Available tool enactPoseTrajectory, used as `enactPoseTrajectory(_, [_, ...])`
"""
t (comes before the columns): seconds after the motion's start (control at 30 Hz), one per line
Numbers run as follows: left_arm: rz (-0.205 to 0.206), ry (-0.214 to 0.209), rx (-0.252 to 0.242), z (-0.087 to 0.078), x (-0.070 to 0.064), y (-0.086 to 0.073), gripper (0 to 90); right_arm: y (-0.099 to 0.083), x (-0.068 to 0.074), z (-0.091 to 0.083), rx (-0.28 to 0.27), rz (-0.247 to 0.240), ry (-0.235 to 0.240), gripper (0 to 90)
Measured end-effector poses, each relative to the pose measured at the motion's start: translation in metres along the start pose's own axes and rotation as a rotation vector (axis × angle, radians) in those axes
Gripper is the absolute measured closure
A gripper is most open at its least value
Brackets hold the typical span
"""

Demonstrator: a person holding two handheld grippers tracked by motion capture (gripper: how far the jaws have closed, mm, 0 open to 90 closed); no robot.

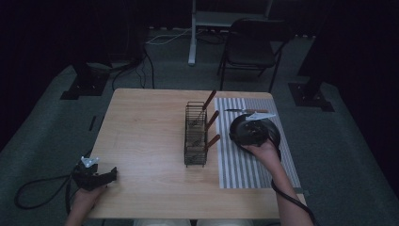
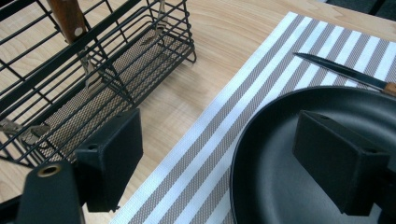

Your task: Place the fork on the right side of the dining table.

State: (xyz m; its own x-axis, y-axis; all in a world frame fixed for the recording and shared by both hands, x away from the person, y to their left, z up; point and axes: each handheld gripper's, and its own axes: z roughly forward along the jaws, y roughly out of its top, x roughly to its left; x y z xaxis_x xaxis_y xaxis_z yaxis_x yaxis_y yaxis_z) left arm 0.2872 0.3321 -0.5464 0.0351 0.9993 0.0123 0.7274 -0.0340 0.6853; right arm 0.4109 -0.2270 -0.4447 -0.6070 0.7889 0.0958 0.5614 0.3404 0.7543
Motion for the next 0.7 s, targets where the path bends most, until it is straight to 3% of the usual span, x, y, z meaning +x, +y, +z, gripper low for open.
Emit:
enactPoseTrajectory(0.47, [0.001, 0.0, 0.001, 0.0, 0.0, 0.0, 1.6, 0.023, -0.002, 0.022, -0.007, 0.009, 0.017, 15.9])
enactPoseTrajectory(0.5, [0.001, 0.0, 0.001, 0.0, 0.0, 0.0, 1.6, 0.026, -0.002, 0.023, -0.008, 0.011, 0.016, 19.1])
enactPoseTrajectory(0.7, [0.001, 0.0, 0.001, 0.0, 0.0, 0.0, 1.6, 0.04, -0.001, 0.027, -0.022, -0.013, 0.011, 20.2])
